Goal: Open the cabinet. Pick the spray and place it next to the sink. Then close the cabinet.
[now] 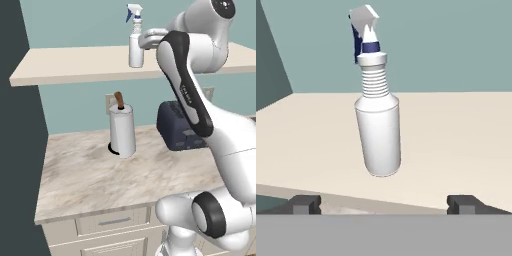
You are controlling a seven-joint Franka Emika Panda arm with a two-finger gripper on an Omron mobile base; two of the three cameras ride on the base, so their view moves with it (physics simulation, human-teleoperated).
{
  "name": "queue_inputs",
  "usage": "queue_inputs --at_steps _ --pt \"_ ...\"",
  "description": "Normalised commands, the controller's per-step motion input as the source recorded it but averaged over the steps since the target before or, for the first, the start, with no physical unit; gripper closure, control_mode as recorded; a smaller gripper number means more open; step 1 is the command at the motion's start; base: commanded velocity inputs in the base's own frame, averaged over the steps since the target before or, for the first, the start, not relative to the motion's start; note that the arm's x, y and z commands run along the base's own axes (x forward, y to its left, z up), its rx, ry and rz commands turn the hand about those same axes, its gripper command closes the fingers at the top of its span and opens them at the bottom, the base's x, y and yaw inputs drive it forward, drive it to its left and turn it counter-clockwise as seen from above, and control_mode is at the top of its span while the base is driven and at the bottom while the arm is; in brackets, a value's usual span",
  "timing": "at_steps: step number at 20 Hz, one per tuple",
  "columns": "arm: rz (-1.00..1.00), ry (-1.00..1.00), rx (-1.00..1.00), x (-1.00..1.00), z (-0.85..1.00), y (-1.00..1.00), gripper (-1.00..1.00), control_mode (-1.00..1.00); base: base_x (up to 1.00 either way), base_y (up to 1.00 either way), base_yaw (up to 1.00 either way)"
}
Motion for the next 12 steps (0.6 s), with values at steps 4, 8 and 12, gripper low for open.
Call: queue_inputs --at_steps 4,8,12 --pt "0.0 0.0 0.0 0.26 -0.01 0.05 -1.0 -1.0 0.0 0.0 0.0" --pt "0.0 0.0 0.0 0.17 0.0 0.08 -1.0 -1.0 0.0 0.0 0.0" --pt "0.0 0.0 0.0 0.0 0.0 0.14 -1.0 -1.0 0.0 0.0 0.0"
